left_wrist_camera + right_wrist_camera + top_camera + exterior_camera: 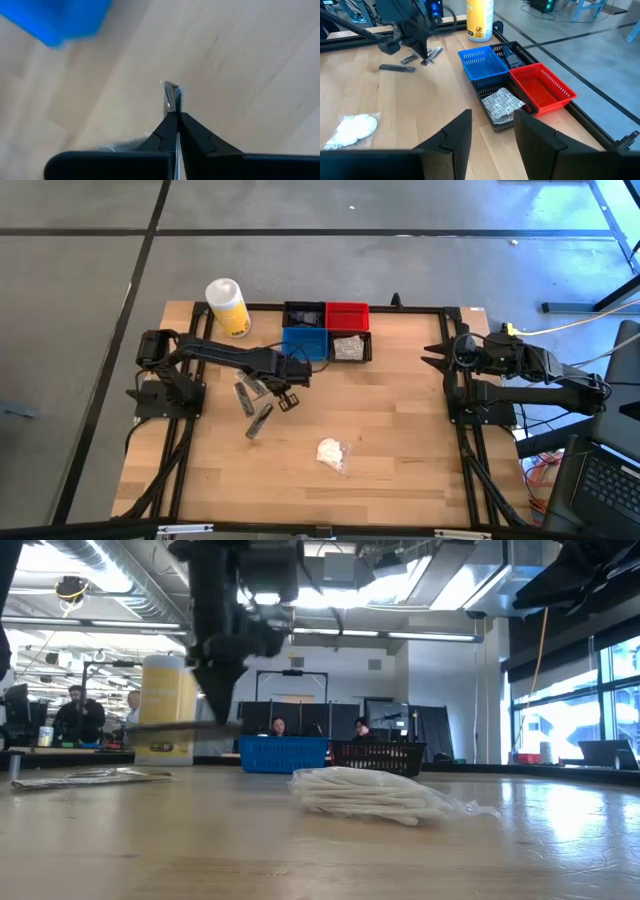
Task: Pick & Place Travel size toiletries
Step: Put the comb into the blue bin
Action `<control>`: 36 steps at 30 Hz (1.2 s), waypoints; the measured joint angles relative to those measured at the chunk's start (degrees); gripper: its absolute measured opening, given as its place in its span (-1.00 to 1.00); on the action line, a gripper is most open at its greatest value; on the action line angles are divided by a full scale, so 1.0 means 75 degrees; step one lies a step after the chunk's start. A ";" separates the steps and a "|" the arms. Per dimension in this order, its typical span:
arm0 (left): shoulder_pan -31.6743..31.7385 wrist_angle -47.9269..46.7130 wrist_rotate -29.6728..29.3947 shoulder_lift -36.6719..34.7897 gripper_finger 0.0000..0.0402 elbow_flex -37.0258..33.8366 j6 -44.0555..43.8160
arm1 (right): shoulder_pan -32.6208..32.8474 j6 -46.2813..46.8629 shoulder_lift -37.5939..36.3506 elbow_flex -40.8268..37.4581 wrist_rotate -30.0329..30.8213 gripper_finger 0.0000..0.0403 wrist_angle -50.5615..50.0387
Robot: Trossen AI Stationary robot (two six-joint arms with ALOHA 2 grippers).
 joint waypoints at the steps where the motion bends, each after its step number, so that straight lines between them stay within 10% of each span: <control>1: 0.0022 0.0015 -0.0126 -0.0036 -0.98 0.0115 0.0146 | 0.0000 0.0002 -0.0001 -0.0002 -0.0002 -0.25 0.0002; 20: 0.1396 0.2373 -0.0791 -0.0063 -0.98 0.1822 0.5328 | -0.0001 0.0002 -0.0001 -0.0001 0.0000 -0.10 0.0000; 36: 0.2034 0.3341 -0.0834 0.0018 -0.98 0.1839 0.6562 | 0.0001 0.0001 -0.0001 -0.0001 -0.0003 -0.21 0.0003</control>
